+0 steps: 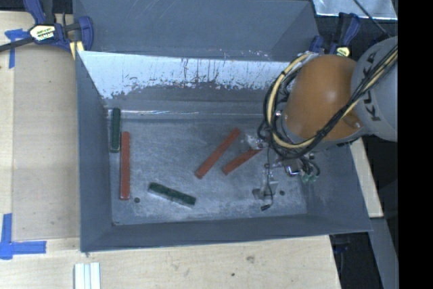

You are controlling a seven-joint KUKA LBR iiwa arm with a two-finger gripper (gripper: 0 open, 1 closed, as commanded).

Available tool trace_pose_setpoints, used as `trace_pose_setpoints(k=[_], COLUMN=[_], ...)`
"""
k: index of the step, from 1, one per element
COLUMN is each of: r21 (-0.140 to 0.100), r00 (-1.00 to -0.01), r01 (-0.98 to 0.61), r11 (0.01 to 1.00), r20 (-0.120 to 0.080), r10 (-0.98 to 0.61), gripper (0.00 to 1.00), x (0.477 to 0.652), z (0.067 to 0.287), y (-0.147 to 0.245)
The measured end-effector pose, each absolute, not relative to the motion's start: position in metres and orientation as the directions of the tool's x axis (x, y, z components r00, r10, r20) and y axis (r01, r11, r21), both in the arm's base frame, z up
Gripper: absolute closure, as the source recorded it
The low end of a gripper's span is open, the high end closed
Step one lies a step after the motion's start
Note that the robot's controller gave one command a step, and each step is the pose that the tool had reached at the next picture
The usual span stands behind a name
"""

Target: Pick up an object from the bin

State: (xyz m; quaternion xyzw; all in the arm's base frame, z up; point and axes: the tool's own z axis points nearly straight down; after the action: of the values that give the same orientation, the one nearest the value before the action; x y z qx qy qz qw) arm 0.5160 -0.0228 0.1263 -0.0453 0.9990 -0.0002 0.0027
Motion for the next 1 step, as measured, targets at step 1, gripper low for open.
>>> trace_pose_setpoints(k=[1], r21=[0.003], r00=[-0.953], r01=[-0.303], r11=[0.953], r20=[0.01], r10=[-0.303], gripper=[0.0], x=[0.5171], z=[0.1358], y=[-0.0032])
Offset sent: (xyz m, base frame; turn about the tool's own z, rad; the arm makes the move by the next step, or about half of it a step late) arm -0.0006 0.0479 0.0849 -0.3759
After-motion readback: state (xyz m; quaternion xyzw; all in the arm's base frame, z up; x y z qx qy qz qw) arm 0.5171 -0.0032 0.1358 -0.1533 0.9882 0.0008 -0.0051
